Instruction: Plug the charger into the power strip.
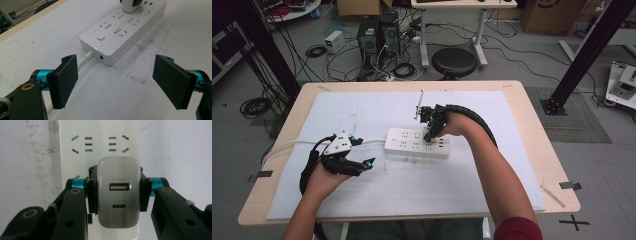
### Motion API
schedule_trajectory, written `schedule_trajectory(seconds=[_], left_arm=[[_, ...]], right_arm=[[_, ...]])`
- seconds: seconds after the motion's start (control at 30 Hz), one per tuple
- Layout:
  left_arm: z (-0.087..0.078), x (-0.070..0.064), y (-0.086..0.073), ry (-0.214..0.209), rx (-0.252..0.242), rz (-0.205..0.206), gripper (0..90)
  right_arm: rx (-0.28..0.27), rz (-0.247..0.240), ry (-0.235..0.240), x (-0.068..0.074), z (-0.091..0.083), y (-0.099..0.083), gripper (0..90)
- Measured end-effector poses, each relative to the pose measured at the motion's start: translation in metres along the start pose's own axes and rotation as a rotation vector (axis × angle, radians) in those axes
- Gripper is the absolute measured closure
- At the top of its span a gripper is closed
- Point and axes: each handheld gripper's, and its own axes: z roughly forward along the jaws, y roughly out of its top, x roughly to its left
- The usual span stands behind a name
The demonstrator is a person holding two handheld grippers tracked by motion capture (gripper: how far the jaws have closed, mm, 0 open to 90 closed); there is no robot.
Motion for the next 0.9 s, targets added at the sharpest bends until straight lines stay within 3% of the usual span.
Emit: schedule_trajectory(seconds=[0.33,0.37,0.63,0.7,0.73,0.77,0.87,0.9], left_arm=[[0.002,-0.002,0.003,0.005,-0.014,-0.001,20.5],[0.002,-0.002,0.003,0.006,-0.014,-0.001,20.5],[0.0,-0.004,0.0,0.005,-0.007,0.0,20.5],[0.0,-0.003,0.0,0.003,-0.006,-0.003,20.5],[-0.001,-0.002,0.0,0.006,-0.003,-0.003,20.5],[-0.001,-0.001,0.001,0.006,-0.004,-0.002,20.5],[-0.001,0.001,0.002,0.009,-0.007,-0.005,20.5],[-0.002,0.002,0.004,0.01,-0.012,-0.002,20.5]], right_arm=[[0.008,0.006,0.003,-0.001,0.004,0.0,63.8],[-0.014,-0.001,0.01,-0.002,0.004,-0.002,63.8],[-0.021,0.009,0.0,0.0,0.005,-0.003,63.2],[-0.029,0.002,0.0,-0.001,0.004,-0.004,60.5],[-0.04,0.051,-0.026,-0.002,0.001,-0.004,38.0],[-0.074,0.097,-0.019,-0.003,-0.003,-0.007,38.0],[-0.102,0.102,-0.024,-0.001,-0.009,-0.009,37.2],[-0.189,0.119,-0.046,0.005,-0.024,-0.017,33.4]])
